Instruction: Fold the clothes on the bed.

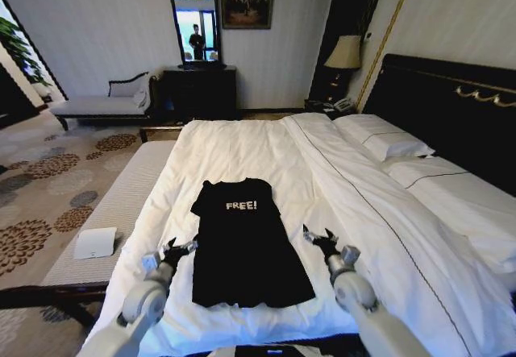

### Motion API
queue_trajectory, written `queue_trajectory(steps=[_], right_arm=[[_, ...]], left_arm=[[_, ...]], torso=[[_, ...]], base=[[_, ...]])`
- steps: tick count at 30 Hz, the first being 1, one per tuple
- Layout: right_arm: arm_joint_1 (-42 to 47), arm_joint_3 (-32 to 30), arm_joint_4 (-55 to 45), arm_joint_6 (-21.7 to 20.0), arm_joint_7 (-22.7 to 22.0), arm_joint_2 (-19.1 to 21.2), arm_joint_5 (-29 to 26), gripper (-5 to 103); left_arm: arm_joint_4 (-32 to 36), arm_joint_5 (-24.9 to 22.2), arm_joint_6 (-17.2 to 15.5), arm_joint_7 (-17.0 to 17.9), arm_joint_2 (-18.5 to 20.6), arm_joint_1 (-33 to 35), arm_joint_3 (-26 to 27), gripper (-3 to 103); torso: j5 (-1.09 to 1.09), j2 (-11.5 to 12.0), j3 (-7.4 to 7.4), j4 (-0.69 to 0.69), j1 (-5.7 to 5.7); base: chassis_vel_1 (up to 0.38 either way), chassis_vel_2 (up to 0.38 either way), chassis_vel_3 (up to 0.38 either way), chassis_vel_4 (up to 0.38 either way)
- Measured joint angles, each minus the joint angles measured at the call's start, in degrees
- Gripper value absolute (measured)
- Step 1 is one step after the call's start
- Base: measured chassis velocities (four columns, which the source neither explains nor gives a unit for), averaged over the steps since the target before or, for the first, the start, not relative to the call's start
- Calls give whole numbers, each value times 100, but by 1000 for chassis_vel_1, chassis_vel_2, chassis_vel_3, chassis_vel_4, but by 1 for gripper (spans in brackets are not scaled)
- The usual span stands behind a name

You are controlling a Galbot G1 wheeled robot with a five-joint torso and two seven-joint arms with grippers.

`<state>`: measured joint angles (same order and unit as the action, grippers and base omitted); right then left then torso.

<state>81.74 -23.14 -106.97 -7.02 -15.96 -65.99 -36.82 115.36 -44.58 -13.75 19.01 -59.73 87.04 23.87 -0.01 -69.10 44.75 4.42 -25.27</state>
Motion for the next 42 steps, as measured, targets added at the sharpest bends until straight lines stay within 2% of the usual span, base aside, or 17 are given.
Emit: queue_trajectory(steps=[8, 14, 20, 24, 25, 27, 30, 35, 42], right_arm=[[222, 3, -188, -142, -47, -376, 150, 100], [422, 22, -261, -154, -113, -532, 319, 100], [568, 69, -279, 101, -157, -631, 399, 100], [823, -5, -551, 3, 25, -677, -337, 100], [823, -5, -551, 3, 25, -677, -337, 100], [928, -118, -746, -187, 39, -695, -971, 100], [1043, -263, -860, -404, 33, -698, -1540, 100], [1349, -474, -986, -709, 15, -688, -1971, 100], [1843, -818, -990, -902, 172, -713, -2183, 100]], left_arm=[[118, 124, 35, -18, -236, 288, 15, 97], [100, 100, 105, -69, -275, 480, 92, 97], [120, -50, 116, -84, -281, 579, 166, 97], [200, -271, 117, -116, -333, 788, 219, 97], [200, -271, 117, -116, -333, 788, 219, 97], [222, -368, 124, -140, -357, 920, 225, 97], [289, -588, 138, -153, -383, 1078, 255, 97], [444, -884, 117, -165, -479, 1289, 314, 97], [539, -1015, 104, -231, -594, 1561, 382, 97]], torso=[[0, 1, 1, 0, -2], [0, 3, 2, 0, -4], [1, 1, 0, 0, 3], [0, 0, 0, 1, 3], [0, 0, 0, 1, 3], [-1, 1, 1, 0, 0], [2, 3, 2, 0, -4], [2, 2, 2, 0, -2], [0, 2, 1, 1, 0]], base=[[0, 0, 0, 0], [39, -39, -38, 37], [107, -106, -91, 110], [28, -30, -35, 22], [0, 0, 0, 0], [0, 0, 0, 0], [0, 0, 0, 0], [0, 0, 0, 0], [0, 0, 0, 0]])
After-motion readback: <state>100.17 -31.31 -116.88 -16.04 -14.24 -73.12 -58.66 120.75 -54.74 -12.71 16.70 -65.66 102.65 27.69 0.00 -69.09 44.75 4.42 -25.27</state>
